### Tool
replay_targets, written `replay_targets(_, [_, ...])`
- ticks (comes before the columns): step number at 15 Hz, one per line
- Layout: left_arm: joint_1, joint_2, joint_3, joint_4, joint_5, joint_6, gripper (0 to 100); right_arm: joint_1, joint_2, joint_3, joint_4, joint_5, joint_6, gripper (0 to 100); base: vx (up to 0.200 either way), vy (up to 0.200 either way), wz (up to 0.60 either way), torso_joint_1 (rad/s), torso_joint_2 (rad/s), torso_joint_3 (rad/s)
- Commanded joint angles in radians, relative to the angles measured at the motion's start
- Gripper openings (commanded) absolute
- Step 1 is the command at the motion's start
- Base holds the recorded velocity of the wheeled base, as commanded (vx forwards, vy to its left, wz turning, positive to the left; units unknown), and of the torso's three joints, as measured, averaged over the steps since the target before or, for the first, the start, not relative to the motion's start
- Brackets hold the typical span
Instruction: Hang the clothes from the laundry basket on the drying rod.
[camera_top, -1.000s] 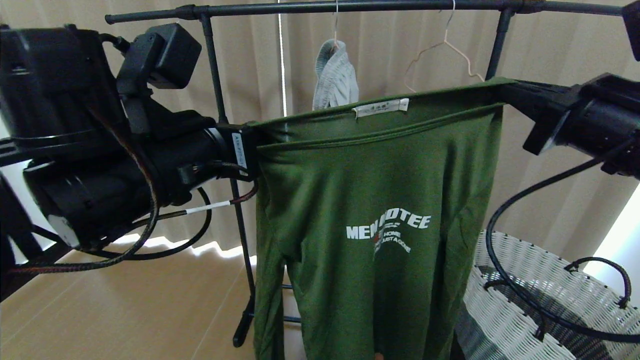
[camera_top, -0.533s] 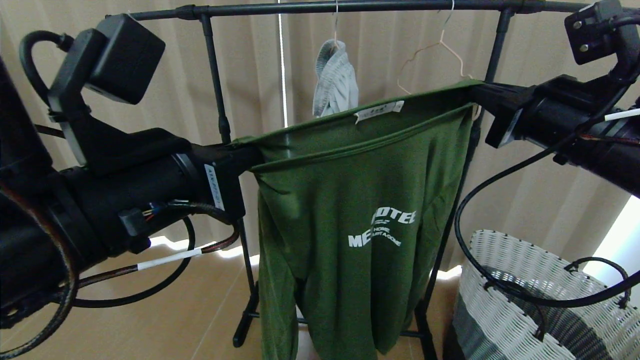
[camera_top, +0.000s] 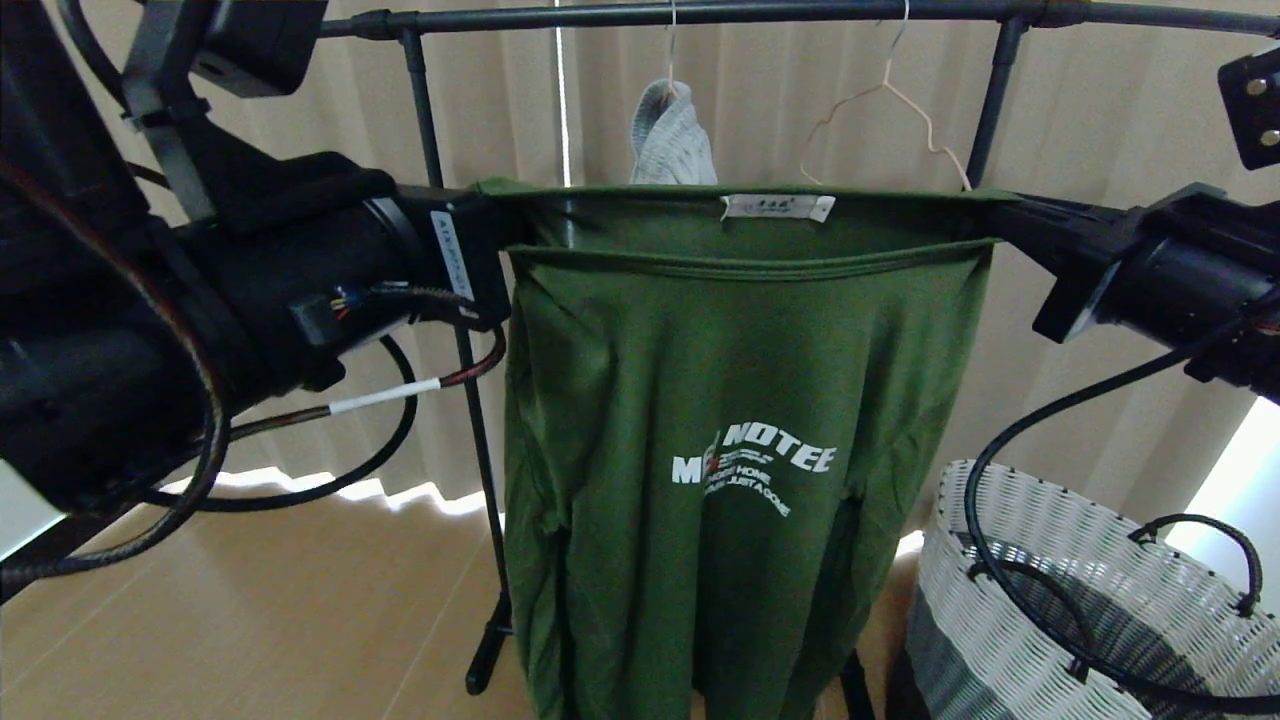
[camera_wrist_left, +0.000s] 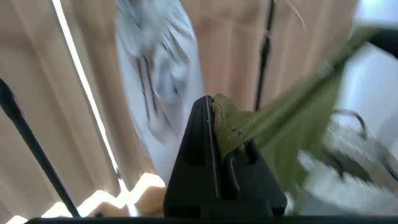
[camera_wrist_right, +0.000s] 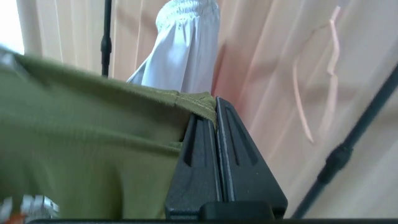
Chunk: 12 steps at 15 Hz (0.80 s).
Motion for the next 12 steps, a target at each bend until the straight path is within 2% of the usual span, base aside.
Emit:
replay_targets(1, [0.019, 0.059, -0.034, -0.014, 0.006, -0.001, 0, 0.0, -0.071, 0.05, 0.001, 0.001, -0.001, 0, 0.0, 0.0, 0.0, 0.0, 0.0, 0.0])
replay_targets(3, [0.014, 0.059, -0.029, -0.014, 0.006, 0.002, 0, 0.0, -0.093, 0.082, 0.001, 0.002, -0.001, 0, 0.0, 0.0, 0.0, 0.0, 0.0, 0.0])
replay_targets(9, [0.02, 0.056, -0.029, -0.014, 0.006, 0.002, 0, 0.003, -0.105, 0.087, 0.044, 0.004, -0.001, 0, 0.0, 0.0, 0.0, 0.0, 0.0, 0.0])
replay_targets(10, [0.022, 0.056, -0.026, -0.014, 0.006, 0.005, 0, 0.005, -0.108, 0.093, 0.044, 0.004, -0.001, 100, 0.0, 0.0, 0.0, 0.0, 0.0, 0.0])
replay_targets(12, [0.025, 0.056, -0.02, -0.014, 0.007, 0.016, 0, 0.005, -0.122, 0.113, 0.043, 0.006, -0.001, 100, 0.0, 0.0, 0.0, 0.0, 0.0, 0.0])
